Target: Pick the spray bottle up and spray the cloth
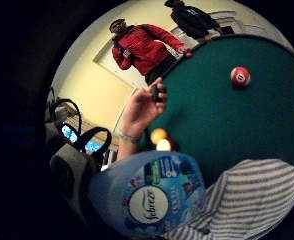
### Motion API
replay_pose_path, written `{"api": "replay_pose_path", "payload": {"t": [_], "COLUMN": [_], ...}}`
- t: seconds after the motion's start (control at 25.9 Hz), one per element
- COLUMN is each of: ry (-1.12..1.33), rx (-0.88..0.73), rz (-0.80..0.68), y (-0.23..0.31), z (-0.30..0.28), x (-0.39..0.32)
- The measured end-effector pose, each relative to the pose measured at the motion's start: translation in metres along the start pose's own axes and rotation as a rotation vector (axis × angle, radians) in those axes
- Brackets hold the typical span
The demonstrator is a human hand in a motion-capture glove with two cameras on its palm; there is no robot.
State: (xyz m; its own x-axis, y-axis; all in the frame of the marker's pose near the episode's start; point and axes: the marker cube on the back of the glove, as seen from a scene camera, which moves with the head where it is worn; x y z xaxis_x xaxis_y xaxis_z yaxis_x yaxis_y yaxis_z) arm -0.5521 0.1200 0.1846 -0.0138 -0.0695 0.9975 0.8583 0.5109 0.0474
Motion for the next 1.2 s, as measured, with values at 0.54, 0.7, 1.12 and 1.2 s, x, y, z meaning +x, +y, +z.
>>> {"api": "replay_pose_path", "payload": {"t": [0.54,0.7,1.12,1.2], "ry": [0.002,0.007,-0.008,-0.007], "rx": [0.083,0.104,0.119,0.117], "rz": [0.058,0.057,0.079,0.077], "y": [-0.025,-0.041,-0.081,-0.084], "z": [0.039,0.044,0.054,0.055], "x": [0.055,0.062,0.079,0.08]}}
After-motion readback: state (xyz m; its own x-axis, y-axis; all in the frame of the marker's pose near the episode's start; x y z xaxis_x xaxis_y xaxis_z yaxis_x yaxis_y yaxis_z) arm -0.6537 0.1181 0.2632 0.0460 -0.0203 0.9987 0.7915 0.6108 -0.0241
